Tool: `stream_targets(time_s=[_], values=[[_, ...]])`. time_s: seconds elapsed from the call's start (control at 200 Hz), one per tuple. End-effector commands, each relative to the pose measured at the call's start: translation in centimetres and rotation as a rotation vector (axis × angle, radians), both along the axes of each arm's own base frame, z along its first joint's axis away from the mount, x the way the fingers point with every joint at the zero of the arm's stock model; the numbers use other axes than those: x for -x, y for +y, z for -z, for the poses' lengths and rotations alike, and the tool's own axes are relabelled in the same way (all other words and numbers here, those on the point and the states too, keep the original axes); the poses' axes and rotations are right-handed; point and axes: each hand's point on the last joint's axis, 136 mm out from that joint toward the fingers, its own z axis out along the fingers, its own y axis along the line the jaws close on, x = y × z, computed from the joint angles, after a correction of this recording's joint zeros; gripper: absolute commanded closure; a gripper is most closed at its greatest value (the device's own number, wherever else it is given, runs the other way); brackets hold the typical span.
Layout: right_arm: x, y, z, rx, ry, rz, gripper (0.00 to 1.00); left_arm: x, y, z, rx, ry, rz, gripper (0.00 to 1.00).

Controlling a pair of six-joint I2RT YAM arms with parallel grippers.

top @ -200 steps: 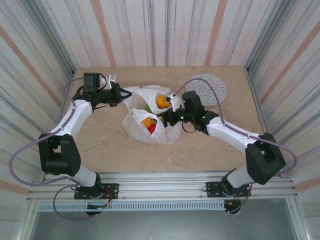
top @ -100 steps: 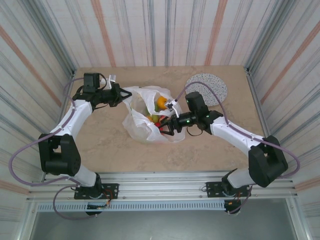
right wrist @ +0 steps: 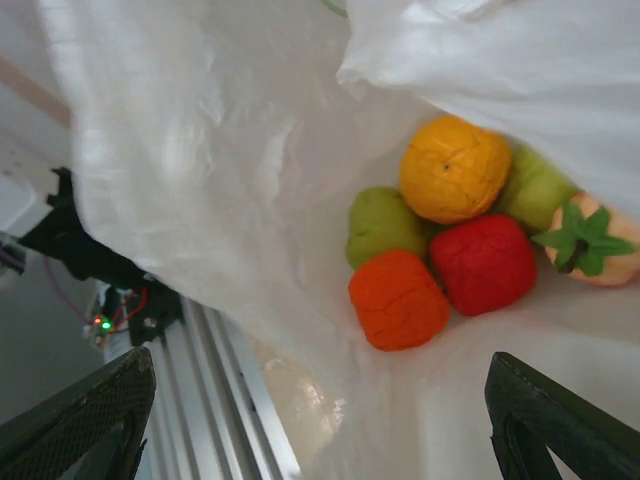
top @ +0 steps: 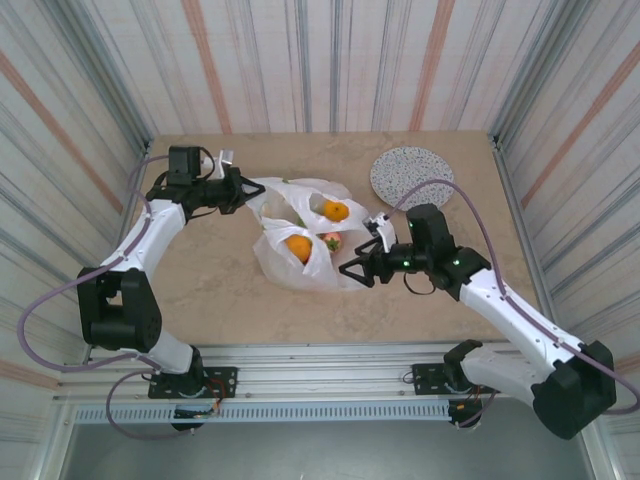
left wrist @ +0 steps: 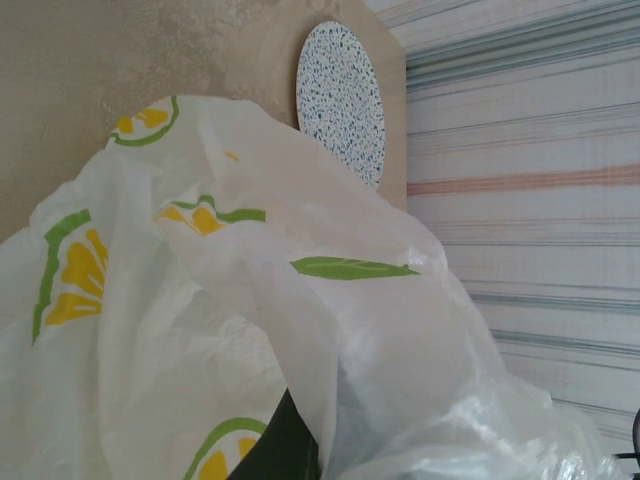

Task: Place the fruits into the plastic bag

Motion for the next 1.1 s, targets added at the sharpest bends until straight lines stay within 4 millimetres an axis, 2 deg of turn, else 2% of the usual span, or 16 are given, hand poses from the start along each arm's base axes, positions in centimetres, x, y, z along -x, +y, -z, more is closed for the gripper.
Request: stream_targets(time_s=[0.0, 0.095, 0.15, 0.21, 0.25, 0.486, 0.561, 0.681, 0.807, 0.867, 0.937, 1.097], values=[[0.5, -0.6, 1.7, -0.006, 0.067, 0.044, 0.13, 0.0, 0.3, -0.1, -0.008, -0.008, -0.002, 1.0], [3.2, 1.4, 0.8, -0.098, 0.108, -0.118, 0.13, 0.0, 0.3, 0.1, -0.009, -0.002, -0.004, 1.0], [4.5, 2.2, 1.1, -0.084, 0.123, -0.169, 0.14, 0.0, 0.3, 0.2, -0.01, -0.001, -0.004, 1.0], [4.8, 2.3, 1.9, -0.049, 0.12, -0.148, 0.15, 0.0, 0.3, 0.3, -0.009, 0.001, -0.004, 1.0], [4.4, 1.8, 2.6, -0.022, 0.12, -0.1, 0.16, 0.0, 0.3, 0.2, -0.009, 0.002, -0.003, 1.0], [2.4, -3.3, 1.3, -0.009, 0.021, 0.208, 0.21, 0.0, 0.3, 0.2, -0.009, 0.001, -0.004, 1.0], [1.9, -4.8, 1.5, 0.018, 0.004, 0.297, 0.23, 0.0, 0.3, 0.2, -0.009, -0.001, -0.004, 1.0], [0.2, -7.0, 3.7, 0.108, 0.021, 0.453, 0.23, 0.0, 0.3, 0.1, -0.009, -0.002, -0.004, 1.0], [-0.9, -6.4, 5.9, 0.131, 0.082, 0.473, 0.26, 0.0, 0.3, 0.0, -0.01, -0.006, -0.004, 1.0], [-1.5, -5.6, 6.4, 0.112, 0.099, 0.462, 0.33, 0.0, 0.2, 0.1, -0.01, -0.004, -0.002, 1.0], [-2.2, -4.7, 6.3, 0.092, 0.111, 0.455, 0.5, 0.1, 0.1, 0.1, -0.01, -0.003, 0.001, 1.0], [-3.3, -3.1, 4.2, 0.054, 0.103, 0.432, 0.85, 0.2, -0.1, -0.4, -0.008, -0.01, 0.011, 1.0]])
